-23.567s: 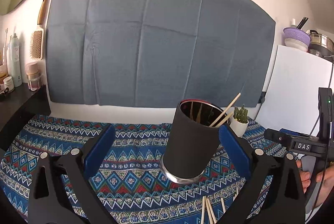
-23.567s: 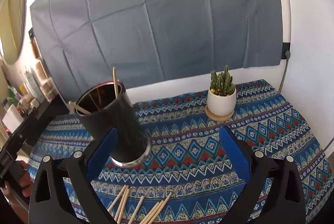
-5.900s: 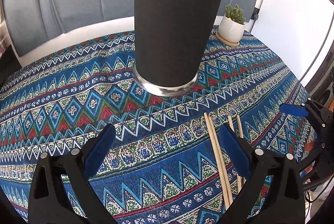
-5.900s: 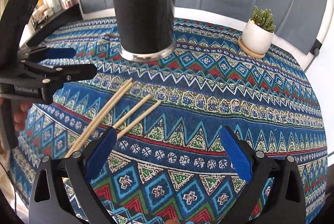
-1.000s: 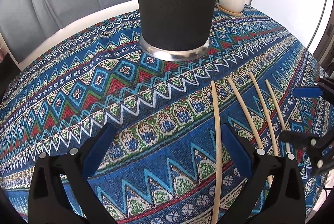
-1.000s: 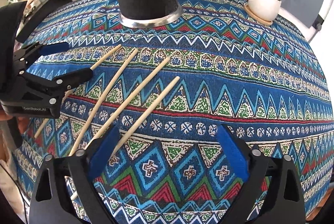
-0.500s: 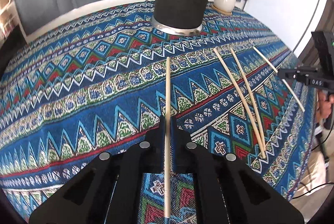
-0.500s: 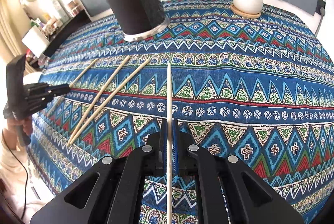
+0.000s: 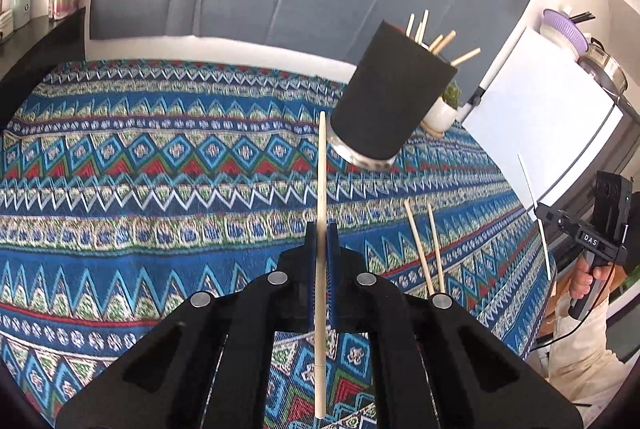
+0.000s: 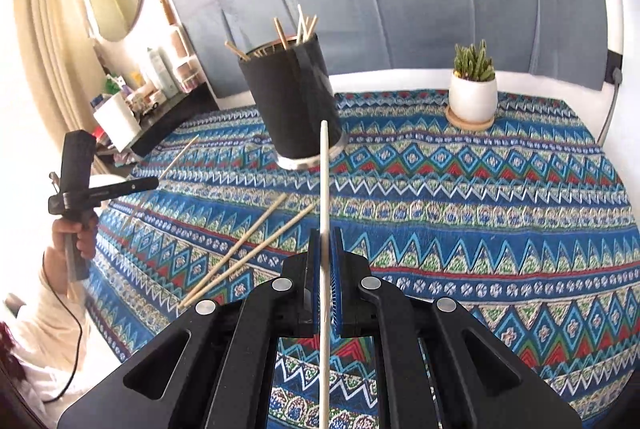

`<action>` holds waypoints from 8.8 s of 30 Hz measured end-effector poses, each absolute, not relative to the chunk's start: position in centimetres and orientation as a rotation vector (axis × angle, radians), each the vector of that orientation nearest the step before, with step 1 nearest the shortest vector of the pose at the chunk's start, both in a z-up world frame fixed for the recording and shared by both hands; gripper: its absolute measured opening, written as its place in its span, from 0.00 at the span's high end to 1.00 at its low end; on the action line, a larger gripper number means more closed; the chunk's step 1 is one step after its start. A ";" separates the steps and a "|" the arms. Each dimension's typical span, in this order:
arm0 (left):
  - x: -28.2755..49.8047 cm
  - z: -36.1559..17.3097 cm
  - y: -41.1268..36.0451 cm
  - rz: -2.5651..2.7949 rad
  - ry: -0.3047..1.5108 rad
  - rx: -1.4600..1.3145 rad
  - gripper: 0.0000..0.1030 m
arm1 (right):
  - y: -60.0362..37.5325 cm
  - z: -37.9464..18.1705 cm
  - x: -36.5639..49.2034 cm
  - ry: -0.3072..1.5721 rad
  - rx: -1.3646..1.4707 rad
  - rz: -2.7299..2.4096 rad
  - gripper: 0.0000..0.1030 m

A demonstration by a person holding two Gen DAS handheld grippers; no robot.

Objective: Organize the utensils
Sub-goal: 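Grasp a stick with the left tool and lift both sticks toward the holder, then lower both held sticks into the holder and open both tools, then move both open tools back down toward the last two loose sticks, then close the right tool on one stick while the left tool grasps the other, then lift both held sticks up over the black holder's opening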

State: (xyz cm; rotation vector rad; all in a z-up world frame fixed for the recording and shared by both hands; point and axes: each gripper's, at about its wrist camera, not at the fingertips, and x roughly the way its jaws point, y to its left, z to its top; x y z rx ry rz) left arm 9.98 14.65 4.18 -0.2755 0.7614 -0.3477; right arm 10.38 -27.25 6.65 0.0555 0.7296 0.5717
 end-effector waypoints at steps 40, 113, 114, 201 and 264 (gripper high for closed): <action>27.1 15.4 7.7 -0.561 0.243 -0.422 0.95 | -20.8 16.8 29.5 0.186 0.588 0.781 0.95; 24.8 15.5 6.6 -0.296 0.156 -0.207 0.06 | -22.3 16.5 27.6 0.092 0.421 0.533 0.08; 24.6 15.6 6.6 -0.294 0.161 -0.200 0.06 | -22.5 16.8 27.4 0.100 0.408 0.522 0.08; 18.0 -2.3 -1.8 -0.343 0.896 0.198 0.04 | -13.6 -3.1 13.7 0.928 -0.188 0.400 0.06; 13.5 12.5 7.7 -0.163 0.622 -0.046 0.95 | -24.8 15.5 12.3 0.502 0.079 0.611 0.99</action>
